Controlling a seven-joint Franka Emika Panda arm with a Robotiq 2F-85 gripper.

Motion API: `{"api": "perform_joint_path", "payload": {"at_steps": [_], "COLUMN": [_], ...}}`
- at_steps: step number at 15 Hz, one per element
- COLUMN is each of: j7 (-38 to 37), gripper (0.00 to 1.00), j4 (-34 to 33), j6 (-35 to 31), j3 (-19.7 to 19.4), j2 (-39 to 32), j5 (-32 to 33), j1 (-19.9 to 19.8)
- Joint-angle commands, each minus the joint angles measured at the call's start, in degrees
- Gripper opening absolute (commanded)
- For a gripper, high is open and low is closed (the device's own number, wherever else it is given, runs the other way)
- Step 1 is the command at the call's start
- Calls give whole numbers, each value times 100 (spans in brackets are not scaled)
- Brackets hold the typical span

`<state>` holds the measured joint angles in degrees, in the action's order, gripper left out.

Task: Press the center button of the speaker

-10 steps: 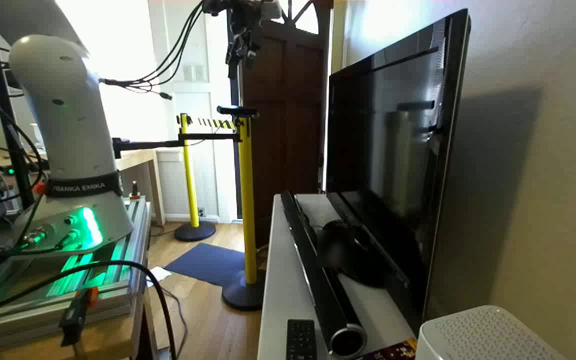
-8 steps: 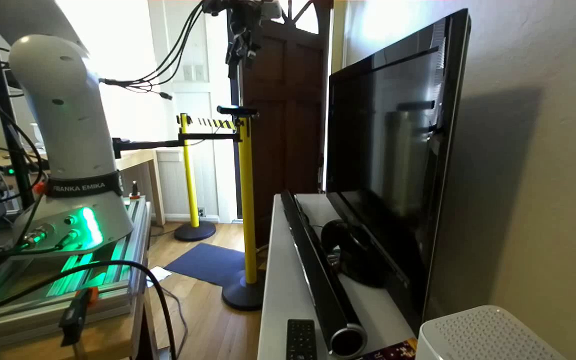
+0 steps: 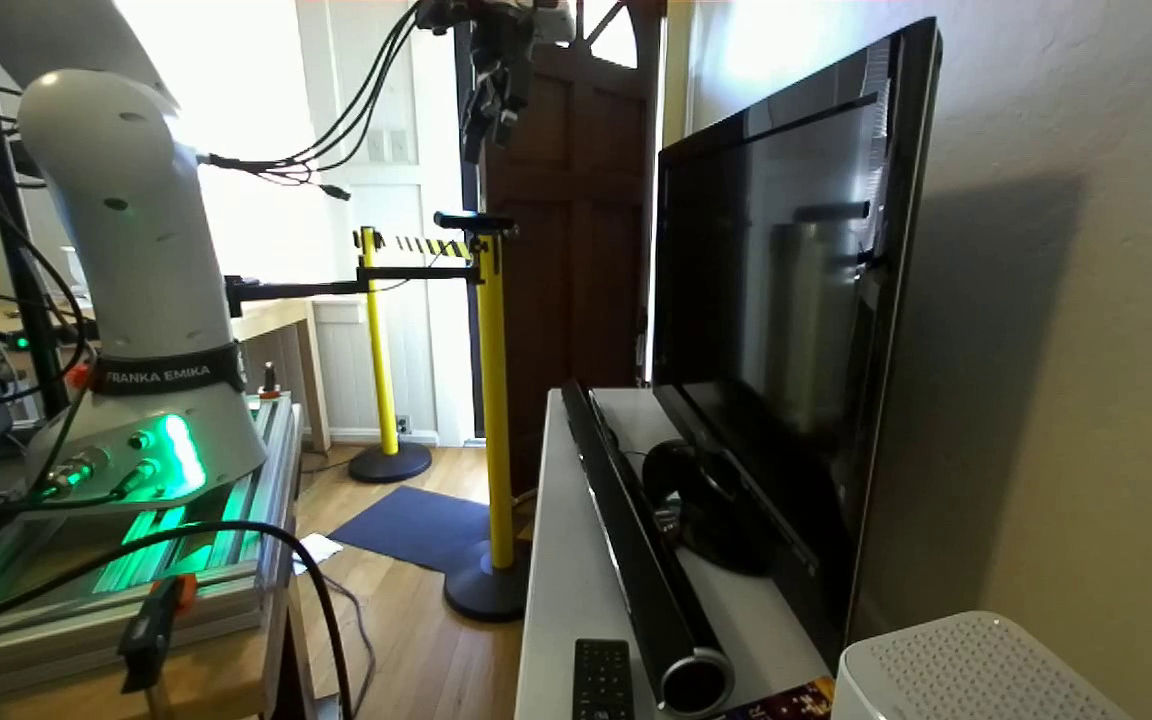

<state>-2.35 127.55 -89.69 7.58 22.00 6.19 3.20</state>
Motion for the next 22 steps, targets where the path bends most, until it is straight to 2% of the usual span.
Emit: {"api": "perform_joint_path", "payload": {"at_steps": [1, 2, 3, 5, 7, 13, 15, 16, 17, 20, 22], "j7": [43, 85, 18, 7, -91, -306, -334, -187, -218, -238, -430], "gripper": [100, 75, 74, 59, 45, 2, 0, 7, 1, 1, 0], "j4": [-97, -93, -61, 6, 199, 489, 413, 482, 482, 465, 137], "j6": [-245, -328, -522, -889, -1633, -3551, -3612, -3480, -3529, -3581, -3602], "j3": [-486, -624, -739, -917, -1006, -1005, -1026, -1024, -1025, -1027, -1060], "j2": [-600, -749, -902, -1219, -1458, -2343, -2724, -2415, -2554, -2726, -3077], "j5": [-439, -579, -726, -985, -1137, -833, -936, -911, -910, -909, -950], "j1": [-148, -198, -265, -361, -437, -488, -493, -489, -488, -487, -510]}}
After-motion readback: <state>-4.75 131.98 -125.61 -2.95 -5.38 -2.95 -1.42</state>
